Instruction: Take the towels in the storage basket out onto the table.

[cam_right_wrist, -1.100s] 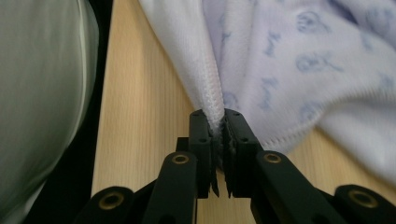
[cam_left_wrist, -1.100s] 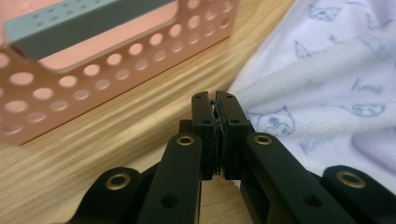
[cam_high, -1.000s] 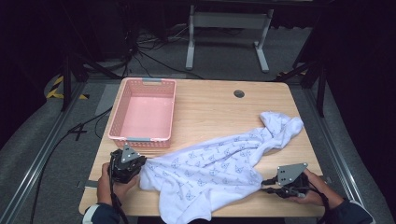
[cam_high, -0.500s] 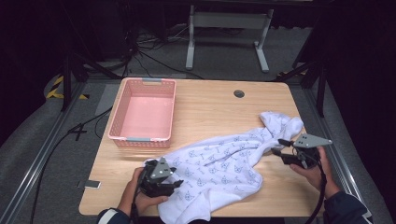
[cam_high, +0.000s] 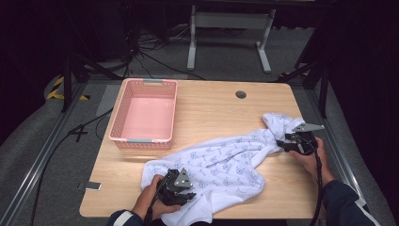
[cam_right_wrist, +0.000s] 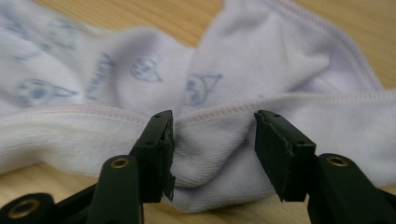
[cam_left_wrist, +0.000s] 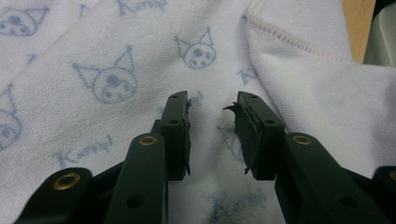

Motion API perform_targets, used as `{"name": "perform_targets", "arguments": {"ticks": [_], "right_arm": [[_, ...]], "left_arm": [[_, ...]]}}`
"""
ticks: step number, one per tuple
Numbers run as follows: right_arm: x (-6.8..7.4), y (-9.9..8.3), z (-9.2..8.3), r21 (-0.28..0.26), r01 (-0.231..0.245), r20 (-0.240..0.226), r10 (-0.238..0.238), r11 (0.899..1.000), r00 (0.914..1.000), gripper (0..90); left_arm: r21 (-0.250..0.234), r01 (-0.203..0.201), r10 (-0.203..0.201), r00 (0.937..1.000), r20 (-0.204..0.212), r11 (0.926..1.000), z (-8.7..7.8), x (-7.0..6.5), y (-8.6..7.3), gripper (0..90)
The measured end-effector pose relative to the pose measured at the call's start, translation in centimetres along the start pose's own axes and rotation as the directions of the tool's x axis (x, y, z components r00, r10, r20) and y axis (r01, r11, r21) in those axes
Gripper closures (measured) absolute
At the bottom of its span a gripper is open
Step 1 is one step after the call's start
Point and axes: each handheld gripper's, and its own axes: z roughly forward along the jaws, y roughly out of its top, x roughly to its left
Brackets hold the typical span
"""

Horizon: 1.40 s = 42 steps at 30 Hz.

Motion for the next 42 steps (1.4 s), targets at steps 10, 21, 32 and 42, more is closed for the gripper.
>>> {"name": "perform_targets", "arguments": {"ticks": [10,21,32,42], "right_arm": [[-1.2,1.4,2.2,-0.005,-0.018,0.0,0.018,1.0,0.9998,47.6],[-0.9,4.5,2.4,-0.109,-0.042,0.009,0.043,0.993,0.999,48.2],[5.1,4.1,1.4,-0.061,0.047,-0.119,-0.054,0.997,0.9914,42.4],[3.1,2.8,1.0,-0.026,0.065,-0.006,-0.066,0.998,0.9978,87.3]], "left_arm": [[-0.02,-0.03,0.032,0.9914,0.127,0.9993,1.7,-1.7,1.8,65.6],[-0.132,-0.105,0.123,0.9826,0.139,0.9857,0.9,-2.3,5.4,49.3],[-0.036,0.039,-0.046,0.9784,-0.201,0.9986,1.8,4.8,4.1,48.8],[-0.038,0.079,-0.083,0.9896,-0.117,0.9961,2.3,6.1,3.2,61.4]]}}
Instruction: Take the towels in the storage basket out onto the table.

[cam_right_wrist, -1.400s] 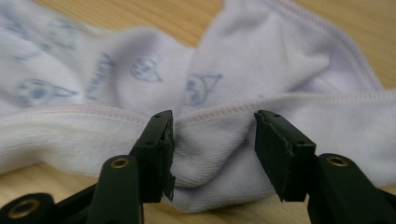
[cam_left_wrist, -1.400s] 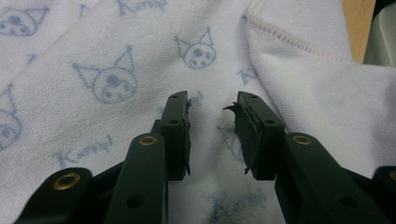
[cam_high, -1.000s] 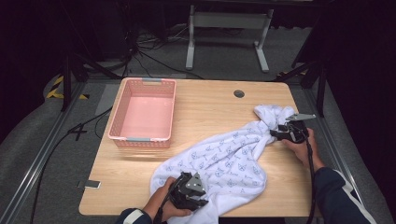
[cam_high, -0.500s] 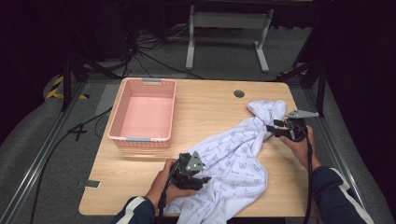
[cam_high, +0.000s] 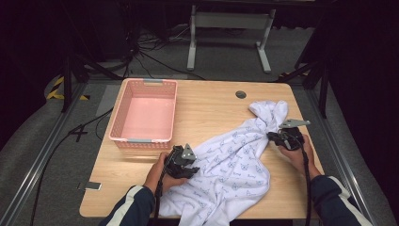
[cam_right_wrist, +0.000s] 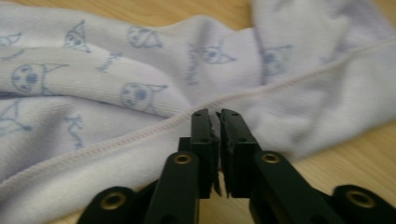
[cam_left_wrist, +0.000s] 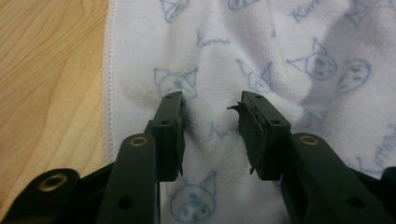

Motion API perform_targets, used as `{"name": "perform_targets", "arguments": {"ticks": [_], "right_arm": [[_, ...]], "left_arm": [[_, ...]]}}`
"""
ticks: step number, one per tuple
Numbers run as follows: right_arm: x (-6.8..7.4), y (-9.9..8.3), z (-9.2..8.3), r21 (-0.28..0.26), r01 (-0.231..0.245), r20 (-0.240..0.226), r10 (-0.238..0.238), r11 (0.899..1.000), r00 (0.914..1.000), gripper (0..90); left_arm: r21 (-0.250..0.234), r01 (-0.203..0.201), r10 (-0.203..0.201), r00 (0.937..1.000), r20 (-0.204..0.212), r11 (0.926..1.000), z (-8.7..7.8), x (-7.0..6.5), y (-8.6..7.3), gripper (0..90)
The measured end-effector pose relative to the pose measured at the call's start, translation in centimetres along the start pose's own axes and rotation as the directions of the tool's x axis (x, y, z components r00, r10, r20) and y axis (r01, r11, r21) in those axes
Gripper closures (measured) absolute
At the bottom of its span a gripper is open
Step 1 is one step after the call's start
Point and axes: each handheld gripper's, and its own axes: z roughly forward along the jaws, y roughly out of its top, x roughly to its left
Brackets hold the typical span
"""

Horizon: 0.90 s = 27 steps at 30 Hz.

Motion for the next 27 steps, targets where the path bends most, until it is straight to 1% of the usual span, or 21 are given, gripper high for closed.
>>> {"name": "perform_targets", "arguments": {"ticks": [3,4,5,6,8,9,10,11,12,13,15,16,17,19,20,21,22,23,25,26,27], "right_arm": [[-0.8,-0.6,-1.2,-0.007,-0.009,0.02,0.009,1.0,0.9998,88.4],[-1.6,-1.5,-2.1,-0.007,-0.034,0.019,0.034,0.999,0.9992,87.0],[-2.1,-1.7,-2.5,-0.013,-0.053,-0.002,0.053,0.998,0.9986,79.3],[-2.2,-1.7,-2.7,-0.034,-0.067,-0.012,0.066,0.997,0.9977,69.6],[-2.1,-1.6,-2.9,-0.047,-0.069,0.005,0.069,0.997,0.9976,68.6],[-1.7,-0.9,-2.9,-0.066,-0.059,-0.007,0.059,0.996,0.9983,59.4],[-1.3,-0.5,-2.6,-0.074,-0.057,-0.015,0.056,0.996,0.9983,56.3],[-1.3,-0.5,-2.6,-0.074,-0.057,-0.015,0.056,0.996,0.9983,56.3],[-0.8,-0.2,-2.3,-0.075,-0.051,-0.017,0.05,0.996,0.9986,54.2],[-0.2,0.3,-1.8,-0.071,-0.036,-0.024,0.034,0.997,0.9991,51.9],[0.6,0.7,-1.0,-0.063,-0.025,-0.031,0.023,0.998,0.9993,49.0],[0.8,0.9,-0.7,-0.058,-0.027,-0.036,0.025,0.998,0.999,48.4],[1.0,1.0,-0.3,-0.052,-0.027,-0.036,0.025,0.998,0.999,47.3],[1.1,1.2,0.7,-0.028,-0.035,-0.034,0.034,0.999,0.9989,52.3],[1.1,1.2,1.1,-0.007,-0.024,-0.034,0.024,1.0,0.9991,54.6],[1.2,1.1,1.4,0.019,-0.02,-0.02,0.021,1.0,0.9996,57.8],[1.0,0.9,1.6,0.033,-0.018,-0.022,0.019,0.999,0.9996,65.5],[0.8,0.8,1.7,0.03,-0.028,-0.052,0.029,0.999,0.9982,70.1],[0.6,0.6,1.6,0.027,-0.03,-0.051,0.031,0.999,0.9982,79.9],[0.6,0.6,1.6,0.027,-0.03,-0.051,0.031,0.999,0.9982,79.9],[0.5,0.6,1.5,0.02,-0.032,-0.053,0.033,0.999,0.9981,85.1]], "left_arm": [[-0.002,0.027,-0.027,0.9996,-0.012,0.9996,0.0,-0.4,0.0,61.2],[-0.002,0.02,-0.02,0.9998,-0.01,0.9998,0.0,-0.4,0.0,61.2],[-0.007,-0.01,0.011,0.9995,0.03,0.9999,0.1,-0.9,0.0,62.4],[-0.005,-0.019,0.019,0.9983,0.055,0.9998,0.1,-1.3,0.1,64.0],[0.001,-0.03,0.03,0.9966,0.077,0.9995,0.2,-1.7,0.2,65.3],[0.018,-0.044,0.042,0.9945,0.096,0.9989,0.1,-2.3,0.4,65.2],[0.008,-0.059,0.057,0.9861,0.156,0.9982,0.4,-3.6,0.6,65.0],[0.008,-0.059,0.057,0.9861,0.156,0.9982,0.4,-3.6,0.6,65.2],[0.009,-0.092,0.089,0.9805,0.175,0.9957,0.4,-4.4,0.7,65.2],[0.02,-0.105,0.1,0.9804,0.17,0.9942,0.4,-5.1,0.8,65.5],[0.029,-0.124,0.116,0.9742,0.194,0.9918,0.4,-6.0,0.9,65.5],[0.029,-0.131,0.122,0.9688,0.216,0.991,0.4,-6.4,0.9,65.5],[0.032,-0.153,0.141,0.9586,0.248,0.9876,0.3,-6.9,0.9,65.5],[0.029,-0.173,0.16,0.9513,0.264,0.9844,0.3,-7.5,0.9,62.7],[0.014,-0.182,0.173,0.9529,0.249,0.9832,0.2,-7.7,1.2,59.9],[-0.004,-0.165,0.162,0.9618,0.22,0.9862,0.1,-7.5,1.4,54.8],[-0.004,-0.165,0.162,0.9618,0.22,0.9862,0.1,-7.5,1.4,50.6],[-0.047,-0.121,0.127,0.9779,0.166,0.9916,0.0,-6.6,2.2,48.7],[-0.07,-0.091,0.097,0.9907,0.095,0.9934,0.4,-5.7,3.1,43.2],[-0.07,-0.091,0.097,0.9907,0.095,0.9934,0.4,-5.7,3.1,40.5],[-0.069,-0.072,0.077,0.9951,0.062,0.995,0.8,-5.3,3.6,40.5]]}}
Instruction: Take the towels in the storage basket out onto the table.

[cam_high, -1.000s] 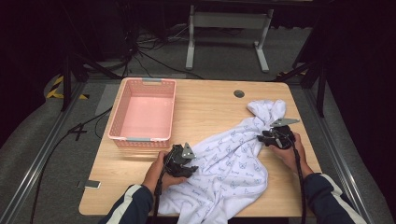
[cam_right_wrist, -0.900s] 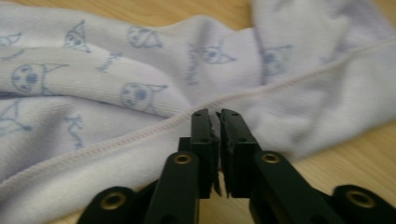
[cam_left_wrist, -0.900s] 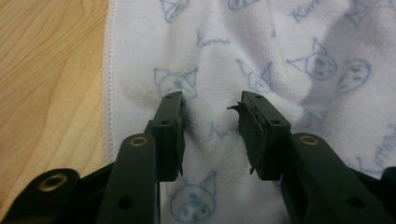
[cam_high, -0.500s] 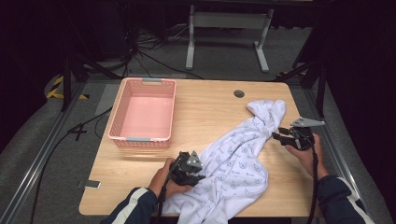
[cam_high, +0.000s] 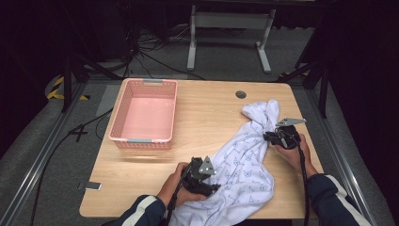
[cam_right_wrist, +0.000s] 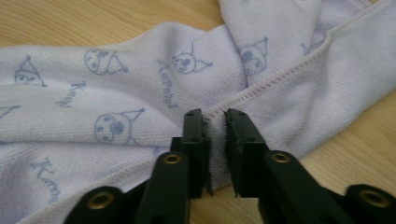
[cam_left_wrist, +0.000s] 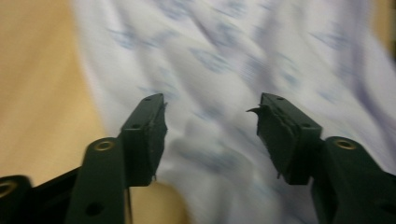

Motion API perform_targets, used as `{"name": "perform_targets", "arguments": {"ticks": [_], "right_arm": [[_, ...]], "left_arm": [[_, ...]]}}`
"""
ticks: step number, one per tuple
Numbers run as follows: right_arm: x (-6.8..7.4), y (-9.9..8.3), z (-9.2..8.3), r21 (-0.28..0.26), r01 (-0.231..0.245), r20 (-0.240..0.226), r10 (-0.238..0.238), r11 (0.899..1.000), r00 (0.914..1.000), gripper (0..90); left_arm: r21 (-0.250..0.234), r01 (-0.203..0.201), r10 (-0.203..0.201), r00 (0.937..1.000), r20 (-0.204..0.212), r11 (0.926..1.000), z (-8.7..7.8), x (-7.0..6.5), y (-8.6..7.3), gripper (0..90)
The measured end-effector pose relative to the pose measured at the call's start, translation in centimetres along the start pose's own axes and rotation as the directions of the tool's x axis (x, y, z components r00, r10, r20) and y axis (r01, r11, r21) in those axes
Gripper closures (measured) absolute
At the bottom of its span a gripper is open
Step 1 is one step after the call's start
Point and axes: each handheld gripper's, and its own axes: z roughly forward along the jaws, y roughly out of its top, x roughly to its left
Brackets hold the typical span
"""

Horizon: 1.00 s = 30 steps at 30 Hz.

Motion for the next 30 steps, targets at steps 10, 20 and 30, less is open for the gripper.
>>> {"name": "perform_targets", "arguments": {"ticks": [10,20,30], "right_arm": [[-1.1,-0.4,-3.6,-0.077,-0.006,0.036,0.008,0.997,0.9993,88.0],[-4.3,-4.0,-5.9,-0.024,-0.181,0.151,0.183,0.983,0.9716,88.1],[-4.1,-4.3,-5.0,0.032,-0.19,0.161,0.182,0.981,0.97,87.9]], "left_arm": [[0.072,0.018,-0.017,0.9997,-0.016,0.9972,3.0,2.8,1.2,68.8],[0.113,0.055,-0.05,0.9975,-0.049,0.9921,0.4,2.8,-0.3,84.4],[0.071,0.094,-0.091,0.9952,-0.036,0.9931,-3.4,0.7,-3.2,82.2]]}}
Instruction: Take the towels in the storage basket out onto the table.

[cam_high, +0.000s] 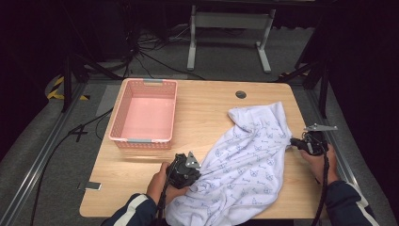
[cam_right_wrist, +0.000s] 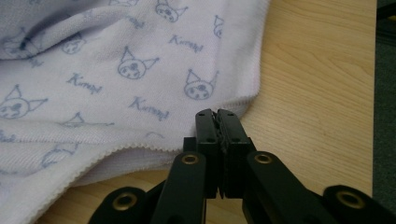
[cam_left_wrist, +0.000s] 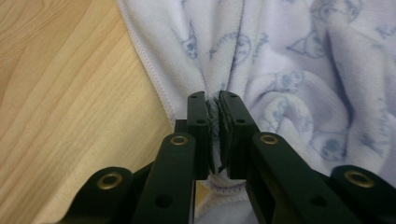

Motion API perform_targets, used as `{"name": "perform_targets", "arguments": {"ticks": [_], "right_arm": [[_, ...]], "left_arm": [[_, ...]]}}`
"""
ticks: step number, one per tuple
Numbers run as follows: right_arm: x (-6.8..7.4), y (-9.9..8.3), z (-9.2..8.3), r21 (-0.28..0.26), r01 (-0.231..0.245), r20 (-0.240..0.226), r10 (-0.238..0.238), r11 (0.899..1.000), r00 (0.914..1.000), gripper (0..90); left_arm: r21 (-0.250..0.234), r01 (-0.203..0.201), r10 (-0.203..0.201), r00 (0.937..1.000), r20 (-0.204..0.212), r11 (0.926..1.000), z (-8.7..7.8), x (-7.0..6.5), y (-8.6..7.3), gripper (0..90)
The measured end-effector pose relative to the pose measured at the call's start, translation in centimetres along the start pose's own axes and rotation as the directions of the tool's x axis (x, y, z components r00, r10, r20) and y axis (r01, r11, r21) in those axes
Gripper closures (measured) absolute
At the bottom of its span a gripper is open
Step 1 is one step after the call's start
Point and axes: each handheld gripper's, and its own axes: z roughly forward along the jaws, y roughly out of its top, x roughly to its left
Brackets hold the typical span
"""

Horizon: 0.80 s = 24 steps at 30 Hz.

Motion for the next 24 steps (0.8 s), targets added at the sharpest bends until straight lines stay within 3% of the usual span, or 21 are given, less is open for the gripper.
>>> {"name": "perform_targets", "arguments": {"ticks": [1,2,3,4,6,7,11,12,13,15,16,18,19,21,23,24], "right_arm": [[0.3,0.1,0.1,-0.019,0.026,-0.004,-0.026,0.999,0.9997,86.6],[0.4,0.2,0.3,-0.018,0.046,0.013,-0.046,0.999,0.9989,81.7],[0.4,0.3,0.4,-0.023,0.044,0.035,-0.044,0.999,0.9984,75.0],[0.3,0.4,0.3,-0.045,0.031,0.026,-0.03,0.998,0.9992,65.6],[0.3,0.5,0.2,-0.053,0.037,0.02,-0.036,0.998,0.9992,63.1],[0.7,0.7,-0.8,-0.082,0.052,0.017,-0.051,0.995,0.9986,59.0],[1.8,1.1,-1.9,-0.132,0.08,-0.012,-0.082,0.988,0.9966,55.5],[2.8,1.2,-2.4,-0.161,0.104,-0.073,-0.117,0.982,0.9904,52.9],[2.8,1.2,-2.4,-0.161,0.104,-0.073,-0.117,0.982,0.9904,52.9],[4.1,1.0,-2.1,-0.131,0.158,-0.136,-0.176,0.979,0.975,49.7],[4.7,0.7,-1.8,-0.104,0.187,-0.162,-0.203,0.977,0.9657,48.7],[5.5,0.2,-1.1,-0.05,0.232,-0.166,-0.238,0.971,0.9571,46.6],[5.5,0.0,-0.9,-0.029,0.25,-0.158,-0.251,0.968,0.9549,46.4],[5.2,-0.5,-0.8,-0.011,0.241,-0.151,-0.24,0.97,0.959,44.9],[5.0,-1.0,-0.9,-0.002,0.226,-0.164,-0.223,0.974,0.961,44.1],[5.0,-1.2,-0.9,0.016,0.237,-0.159,-0.232,0.971,0.9598,43.5]], "left_arm": [[-0.015,-0.012,0.012,0.9999,-0.006,0.9998,0.1,-0.2,0.0,74.8],[-0.018,-0.015,0.015,0.9992,-0.037,0.9997,0.2,-0.4,0.2,66.8],[-0.029,-0.013,0.011,0.9985,-0.054,0.9995,0.3,-0.4,0.4,63.1],[-0.057,-0.026,0.024,0.999,-0.037,0.998,0.7,-0.4,1.0,60.4],[-0.063,-0.038,0.036,0.9987,-0.036,0.9972,0.9,-0.3,1.4,59.9],[-0.075,-0.045,0.042,0.9982,-0.042,0.9962,1.3,-0.1,2.0,57.4],[-0.1,-0.022,0.018,0.9991,-0.038,0.9948,2.9,0.7,4.7,55.3],[-0.102,-0.025,0.022,0.999,-0.039,0.9944,3.2,0.9,5.2,55.3],[-0.104,-0.024,0.019,0.9984,-0.054,0.9943,3.9,1.2,6.1,55.3],[-0.107,0.027,-0.03,0.9992,-0.024,0.9939,5.0,2.1,7.4,55.3],[-0.105,0.039,-0.042,0.9987,-0.03,0.9937,5.4,2.3,7.8,55.9],[-0.102,0.007,-0.017,0.9952,-0.096,0.9947,6.5,3.2,9.0,57.2],[-0.114,0.032,-0.042,0.9951,-0.09,0.993,7.0,3.8,9.3,57.2],[-0.103,0.076,-0.086,0.992,-0.093,0.9918,8.6,5.3,10.1,55.7],[-0.096,0.085,-0.094,0.9906,-0.099,0.9918,9.1,5.8,10.3,52.5],[-0.089,0.088,-0.097,0.9888,-0.113,0.9922,9.6,6.1,10.4,52.1]]}}
